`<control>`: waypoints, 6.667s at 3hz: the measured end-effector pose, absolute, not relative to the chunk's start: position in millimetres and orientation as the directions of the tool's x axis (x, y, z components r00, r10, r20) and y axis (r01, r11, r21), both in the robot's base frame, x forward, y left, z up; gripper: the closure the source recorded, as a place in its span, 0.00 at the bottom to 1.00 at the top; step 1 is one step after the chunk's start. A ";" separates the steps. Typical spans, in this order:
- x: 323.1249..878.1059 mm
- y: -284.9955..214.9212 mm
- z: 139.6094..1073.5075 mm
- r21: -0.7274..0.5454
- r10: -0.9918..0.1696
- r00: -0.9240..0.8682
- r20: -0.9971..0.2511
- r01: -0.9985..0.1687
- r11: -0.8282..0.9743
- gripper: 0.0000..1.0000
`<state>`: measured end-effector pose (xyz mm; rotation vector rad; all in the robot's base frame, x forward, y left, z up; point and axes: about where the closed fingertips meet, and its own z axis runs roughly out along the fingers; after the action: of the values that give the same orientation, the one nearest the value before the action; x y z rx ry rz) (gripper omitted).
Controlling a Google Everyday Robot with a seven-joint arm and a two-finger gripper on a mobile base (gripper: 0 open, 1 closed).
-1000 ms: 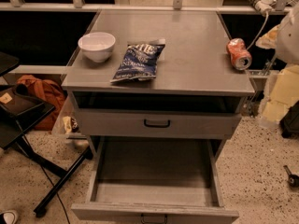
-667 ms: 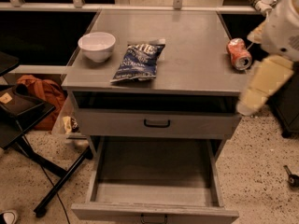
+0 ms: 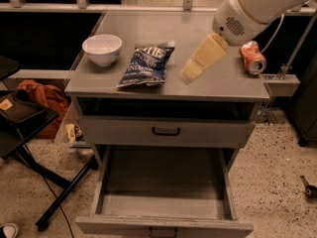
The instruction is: Place blue chip bag into middle drawer
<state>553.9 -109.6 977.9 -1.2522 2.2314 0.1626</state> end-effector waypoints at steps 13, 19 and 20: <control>699.6 51.7 844.9 0.161 -0.150 -0.735 -0.662 -0.335 0.929 1.00; 506.6 -63.0 837.6 0.370 -0.169 -0.761 -0.626 -0.481 0.795 1.00; 471.8 4.3 796.7 0.482 -0.258 -0.756 -0.602 -0.601 0.637 1.00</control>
Offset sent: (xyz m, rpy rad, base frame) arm 0.0277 0.0353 -0.0003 0.0763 -0.0238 -0.0912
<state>471.8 4.3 796.7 -0.6727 2.3723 0.9466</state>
